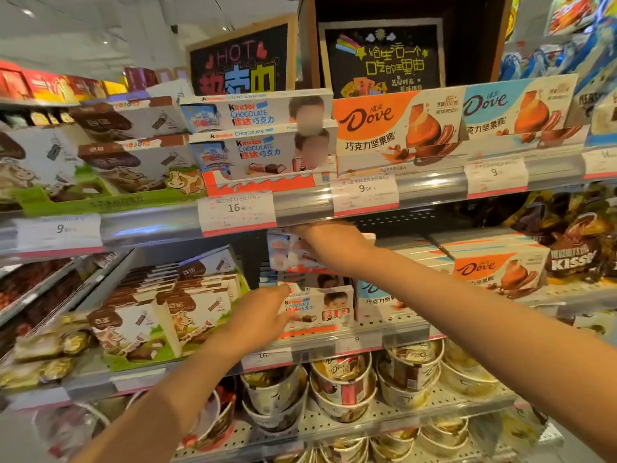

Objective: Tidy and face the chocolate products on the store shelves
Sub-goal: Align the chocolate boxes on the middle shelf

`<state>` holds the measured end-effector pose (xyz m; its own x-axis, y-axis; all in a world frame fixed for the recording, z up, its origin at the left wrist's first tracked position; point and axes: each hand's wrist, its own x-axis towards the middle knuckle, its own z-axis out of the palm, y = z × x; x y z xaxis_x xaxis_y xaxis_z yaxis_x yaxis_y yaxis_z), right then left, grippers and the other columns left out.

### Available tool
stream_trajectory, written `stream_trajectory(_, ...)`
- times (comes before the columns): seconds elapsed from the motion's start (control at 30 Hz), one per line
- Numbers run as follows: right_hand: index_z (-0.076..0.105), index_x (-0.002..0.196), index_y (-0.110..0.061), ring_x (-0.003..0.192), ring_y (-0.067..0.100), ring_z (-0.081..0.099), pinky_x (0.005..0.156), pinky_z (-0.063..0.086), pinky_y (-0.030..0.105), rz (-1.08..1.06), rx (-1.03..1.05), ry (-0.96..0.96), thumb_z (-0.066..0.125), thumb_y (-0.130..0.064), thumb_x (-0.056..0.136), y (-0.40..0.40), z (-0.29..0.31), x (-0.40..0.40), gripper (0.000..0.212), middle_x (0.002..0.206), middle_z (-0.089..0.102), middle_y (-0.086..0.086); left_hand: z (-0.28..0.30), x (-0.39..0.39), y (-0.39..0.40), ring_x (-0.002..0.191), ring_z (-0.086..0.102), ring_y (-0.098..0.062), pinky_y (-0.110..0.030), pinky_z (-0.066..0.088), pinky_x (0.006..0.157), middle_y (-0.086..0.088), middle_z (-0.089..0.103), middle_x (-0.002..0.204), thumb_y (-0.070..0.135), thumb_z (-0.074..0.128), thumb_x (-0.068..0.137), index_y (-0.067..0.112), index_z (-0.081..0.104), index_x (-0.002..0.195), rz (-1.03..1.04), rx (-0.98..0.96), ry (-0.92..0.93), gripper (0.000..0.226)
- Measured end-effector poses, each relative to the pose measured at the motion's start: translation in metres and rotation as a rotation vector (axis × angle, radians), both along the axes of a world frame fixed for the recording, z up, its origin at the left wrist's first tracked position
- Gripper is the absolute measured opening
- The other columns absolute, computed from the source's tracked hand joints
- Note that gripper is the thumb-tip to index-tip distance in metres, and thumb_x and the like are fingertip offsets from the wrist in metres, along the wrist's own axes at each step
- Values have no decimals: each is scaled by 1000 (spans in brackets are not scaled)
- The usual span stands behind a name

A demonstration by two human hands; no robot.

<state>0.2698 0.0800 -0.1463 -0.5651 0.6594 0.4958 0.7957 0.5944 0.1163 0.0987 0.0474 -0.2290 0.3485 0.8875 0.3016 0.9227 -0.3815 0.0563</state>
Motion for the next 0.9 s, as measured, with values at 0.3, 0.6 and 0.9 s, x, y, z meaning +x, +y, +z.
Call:
stream_trajectory(0.3, 68, 101, -16, 81, 16, 59, 68, 40, 28, 136, -355, -119, 61, -20, 88, 13, -16, -50, 16, 92, 67, -2, 8, -21, -1, 114, 48, -19, -30, 40, 92, 1, 58, 118, 39, 62, 86, 19, 64, 116, -3, 117, -50, 36)
stream_trajectory(0.6, 60, 118, -11, 86, 16, 53, 76, 35, 27, 119, -650, -16, 49, -11, 95, 20, -26, -43, 26, 108, 64, 5, 0, -25, 1, 139, 26, -27, -42, 24, 112, -9, 36, 146, 32, 68, 82, 17, 67, 108, -29, 165, -55, 30)
stream_trajectory(0.9, 51, 118, -13, 87, 16, 49, 61, 35, 17, -16, -691, -79, 61, -6, 85, 24, -12, 2, 36, 86, 51, -10, 11, -20, -1, 136, 23, -15, -27, 23, 111, 0, 30, 147, 36, 58, 89, 15, 60, 120, -20, 84, -50, 37)
